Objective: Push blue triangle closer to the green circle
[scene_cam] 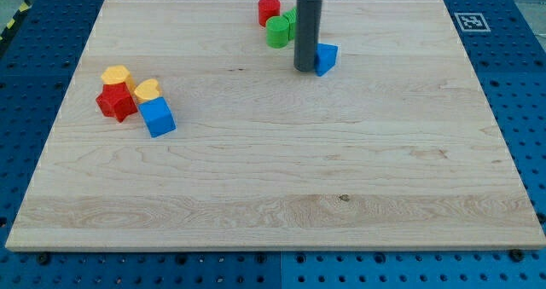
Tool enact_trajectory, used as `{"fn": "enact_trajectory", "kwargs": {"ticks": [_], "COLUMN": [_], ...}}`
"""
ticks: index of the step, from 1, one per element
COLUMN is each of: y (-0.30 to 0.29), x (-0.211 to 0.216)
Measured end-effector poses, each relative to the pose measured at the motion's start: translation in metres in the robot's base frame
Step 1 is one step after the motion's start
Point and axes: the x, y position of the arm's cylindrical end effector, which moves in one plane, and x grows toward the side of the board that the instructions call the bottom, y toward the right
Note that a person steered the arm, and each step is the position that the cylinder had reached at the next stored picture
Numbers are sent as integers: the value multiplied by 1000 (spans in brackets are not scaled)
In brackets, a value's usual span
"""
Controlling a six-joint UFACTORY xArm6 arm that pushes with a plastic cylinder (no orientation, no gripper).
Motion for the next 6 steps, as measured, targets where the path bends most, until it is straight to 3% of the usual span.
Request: {"fn": "enact_trajectory", "kwargs": {"ticks": [1,2,3,4,6], "y": [19,89,115,88,48], "x": [35,43,13,-17,-12]}}
